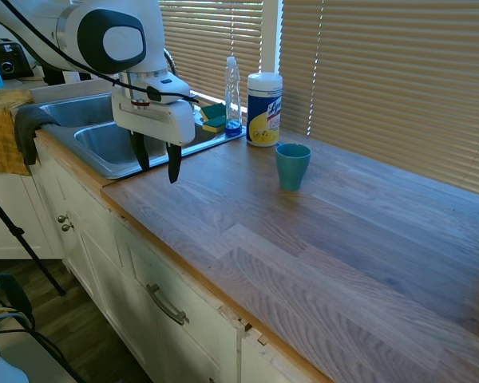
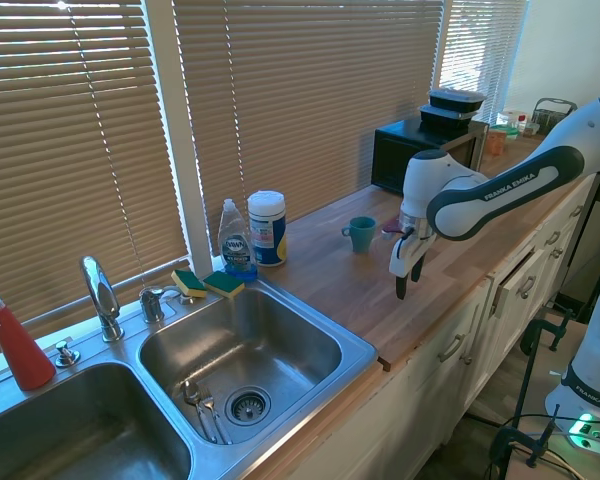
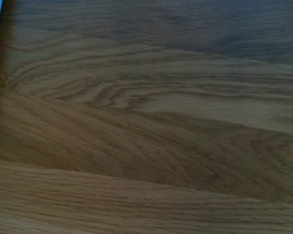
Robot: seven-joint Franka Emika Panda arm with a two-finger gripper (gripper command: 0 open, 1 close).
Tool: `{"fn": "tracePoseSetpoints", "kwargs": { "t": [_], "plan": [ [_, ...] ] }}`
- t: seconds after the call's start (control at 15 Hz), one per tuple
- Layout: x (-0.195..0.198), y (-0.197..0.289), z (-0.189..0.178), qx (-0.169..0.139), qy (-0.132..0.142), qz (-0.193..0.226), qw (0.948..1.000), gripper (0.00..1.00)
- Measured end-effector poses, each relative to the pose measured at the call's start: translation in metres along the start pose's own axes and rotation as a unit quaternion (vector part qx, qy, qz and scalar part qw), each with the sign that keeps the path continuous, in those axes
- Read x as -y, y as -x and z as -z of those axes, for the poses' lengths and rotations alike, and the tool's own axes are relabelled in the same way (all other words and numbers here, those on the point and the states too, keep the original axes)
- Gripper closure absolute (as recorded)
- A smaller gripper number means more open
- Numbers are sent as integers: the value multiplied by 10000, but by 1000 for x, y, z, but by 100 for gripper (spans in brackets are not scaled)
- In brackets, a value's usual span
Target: Put the mug in the sink
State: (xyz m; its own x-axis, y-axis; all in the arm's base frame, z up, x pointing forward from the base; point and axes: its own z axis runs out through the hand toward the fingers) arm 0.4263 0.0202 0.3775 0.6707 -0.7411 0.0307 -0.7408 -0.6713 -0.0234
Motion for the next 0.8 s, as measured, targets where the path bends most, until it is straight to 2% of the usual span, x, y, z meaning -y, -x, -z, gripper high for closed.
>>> {"fn": "tracePoseSetpoints", "kwargs": {
  "t": [0.33, 0.8],
  "plan": [
    [3, -7, 9, -89, -119, -39, 9999, 0],
    [21, -61, 72, -557, -559, -311, 9964, 0]
  ]
}}
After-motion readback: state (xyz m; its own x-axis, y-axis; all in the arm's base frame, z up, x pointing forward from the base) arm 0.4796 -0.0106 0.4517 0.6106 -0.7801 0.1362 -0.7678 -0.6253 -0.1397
